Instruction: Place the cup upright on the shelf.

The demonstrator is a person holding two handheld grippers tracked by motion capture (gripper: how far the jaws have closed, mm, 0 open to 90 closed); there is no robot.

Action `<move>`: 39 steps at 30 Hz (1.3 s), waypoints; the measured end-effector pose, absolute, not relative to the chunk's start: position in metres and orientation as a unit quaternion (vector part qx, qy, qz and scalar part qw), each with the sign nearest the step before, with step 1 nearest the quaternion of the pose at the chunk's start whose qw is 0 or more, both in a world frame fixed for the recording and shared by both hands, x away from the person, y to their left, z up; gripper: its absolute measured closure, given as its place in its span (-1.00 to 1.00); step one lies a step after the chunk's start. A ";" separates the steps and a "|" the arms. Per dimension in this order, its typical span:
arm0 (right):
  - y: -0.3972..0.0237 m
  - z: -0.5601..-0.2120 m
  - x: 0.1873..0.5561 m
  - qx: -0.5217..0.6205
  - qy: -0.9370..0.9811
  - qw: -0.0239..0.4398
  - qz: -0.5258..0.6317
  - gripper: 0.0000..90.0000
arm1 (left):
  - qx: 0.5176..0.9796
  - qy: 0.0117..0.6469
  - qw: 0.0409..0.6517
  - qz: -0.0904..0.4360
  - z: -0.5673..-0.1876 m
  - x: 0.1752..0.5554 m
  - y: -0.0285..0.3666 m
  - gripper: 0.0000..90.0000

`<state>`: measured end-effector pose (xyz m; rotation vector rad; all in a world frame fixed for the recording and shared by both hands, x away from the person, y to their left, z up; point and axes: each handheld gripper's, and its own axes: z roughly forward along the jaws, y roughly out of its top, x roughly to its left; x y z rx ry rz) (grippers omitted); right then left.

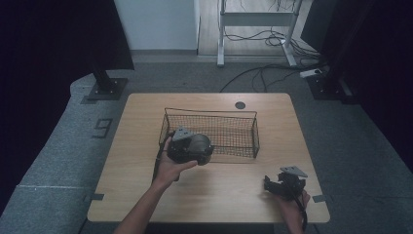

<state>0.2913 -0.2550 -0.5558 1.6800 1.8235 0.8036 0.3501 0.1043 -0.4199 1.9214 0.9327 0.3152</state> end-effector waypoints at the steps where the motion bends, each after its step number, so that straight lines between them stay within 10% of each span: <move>1: -0.255 -0.556 0.291 0.622 0.675 0.264 0.297 -0.84 | 0.785 0.381 0.472 0.129 -0.420 0.350 0.104 -0.68; 39: -0.256 -0.556 0.291 0.622 0.672 0.269 0.298 -0.80 | 0.777 0.398 0.466 0.141 -0.399 0.381 0.113 -0.68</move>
